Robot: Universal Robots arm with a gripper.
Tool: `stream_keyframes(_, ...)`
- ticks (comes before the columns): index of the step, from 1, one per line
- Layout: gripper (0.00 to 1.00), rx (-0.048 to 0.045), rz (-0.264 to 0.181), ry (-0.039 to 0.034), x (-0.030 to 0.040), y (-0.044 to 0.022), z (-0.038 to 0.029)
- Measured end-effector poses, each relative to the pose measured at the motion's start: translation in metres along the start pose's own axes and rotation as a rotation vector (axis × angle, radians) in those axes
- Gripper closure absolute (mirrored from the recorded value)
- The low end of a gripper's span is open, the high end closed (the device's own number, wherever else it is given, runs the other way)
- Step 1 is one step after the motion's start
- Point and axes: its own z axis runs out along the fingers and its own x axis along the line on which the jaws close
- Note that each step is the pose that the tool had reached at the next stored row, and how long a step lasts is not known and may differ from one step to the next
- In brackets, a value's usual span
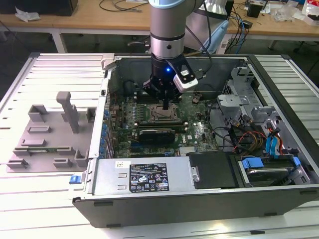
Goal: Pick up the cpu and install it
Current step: 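Install the second cpu locking lever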
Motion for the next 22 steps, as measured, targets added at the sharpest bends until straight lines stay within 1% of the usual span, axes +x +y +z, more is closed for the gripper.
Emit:
stream_keyframes(1,0.89,-0.0001,0.0,-0.0001,-0.0005,-0.0003,-0.0074)
stream_keyframes(2,0.89,-0.0001,0.0,-0.0001,-0.001,-0.0008,-0.0171)
stream_keyframes(4,0.89,-0.0001,0.0,-0.0001,-0.0012,-0.0009,-0.021)
stream_keyframes(5,0.89,-0.0001,0.0,-0.0001,-0.0014,-0.0011,-0.0248)
stream_keyframes(6,0.89,-0.0001,0.0,-0.0001,-0.0016,-0.0012,-0.0271)
stream_keyframes(13,0.89,0.0,0.0,0.0,-0.0016,-0.0017,-0.0276)
stream_keyframes(22,0.89,-0.0002,0.0,-0.0001,-0.0017,-0.009,-0.0271)
